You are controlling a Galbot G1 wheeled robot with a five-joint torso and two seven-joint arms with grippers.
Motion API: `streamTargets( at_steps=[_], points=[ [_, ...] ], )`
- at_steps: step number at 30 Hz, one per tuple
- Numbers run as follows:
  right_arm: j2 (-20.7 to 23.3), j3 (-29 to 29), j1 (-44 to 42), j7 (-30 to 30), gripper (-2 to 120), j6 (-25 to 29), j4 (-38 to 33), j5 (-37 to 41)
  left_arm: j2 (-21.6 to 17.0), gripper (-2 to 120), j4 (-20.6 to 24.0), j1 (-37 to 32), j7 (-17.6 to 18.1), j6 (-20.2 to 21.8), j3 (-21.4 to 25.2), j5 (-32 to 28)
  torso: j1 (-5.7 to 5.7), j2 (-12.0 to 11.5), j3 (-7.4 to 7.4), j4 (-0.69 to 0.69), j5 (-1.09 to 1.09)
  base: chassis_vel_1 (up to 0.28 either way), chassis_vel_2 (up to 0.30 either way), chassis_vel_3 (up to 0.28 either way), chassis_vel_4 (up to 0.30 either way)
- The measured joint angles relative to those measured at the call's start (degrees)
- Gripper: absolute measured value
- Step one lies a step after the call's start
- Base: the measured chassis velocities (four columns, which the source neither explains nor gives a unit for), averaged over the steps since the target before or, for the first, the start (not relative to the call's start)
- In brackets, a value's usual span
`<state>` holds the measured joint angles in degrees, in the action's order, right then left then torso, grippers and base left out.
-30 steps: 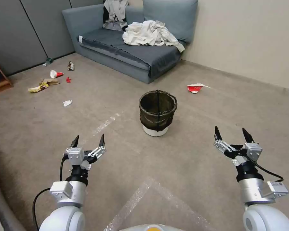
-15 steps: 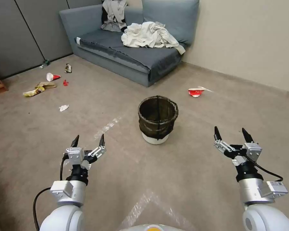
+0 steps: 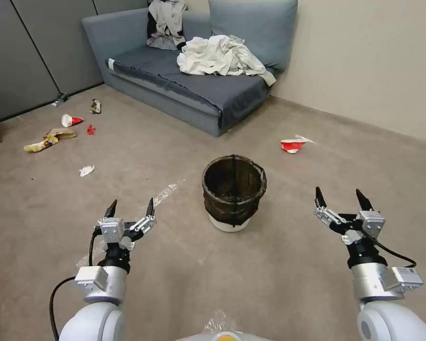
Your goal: Pick up the trash can from the floor.
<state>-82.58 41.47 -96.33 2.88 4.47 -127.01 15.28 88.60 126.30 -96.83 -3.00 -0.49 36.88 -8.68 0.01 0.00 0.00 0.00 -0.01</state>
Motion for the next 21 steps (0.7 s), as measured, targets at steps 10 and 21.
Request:
streamTargets(
  at_steps=[10, 21],
  points=[
    [0.0, -0.1, 0.0, 0.0, 100, 0.0, 0.2, -0.1, 0.0, 100, -0.3, 0.1, 0.0, 0.0, 0.0, 0.0, 0.0, 0.0, 0.0, 0.01, 0.01, -0.128, 0.13, 0.122, -0.12],
    [0.1, -0.4, 0.7, 0.0, 100, 1.1, 1.0, -0.3, -0.8, 100, -1.8, 1.4, 0.1, 0.0, -0.1, -0.6, 0.0, 0.0, 0.01, 0.01, 0.02, -0.083, 0.063, 0.073, -0.058]
  ],
)
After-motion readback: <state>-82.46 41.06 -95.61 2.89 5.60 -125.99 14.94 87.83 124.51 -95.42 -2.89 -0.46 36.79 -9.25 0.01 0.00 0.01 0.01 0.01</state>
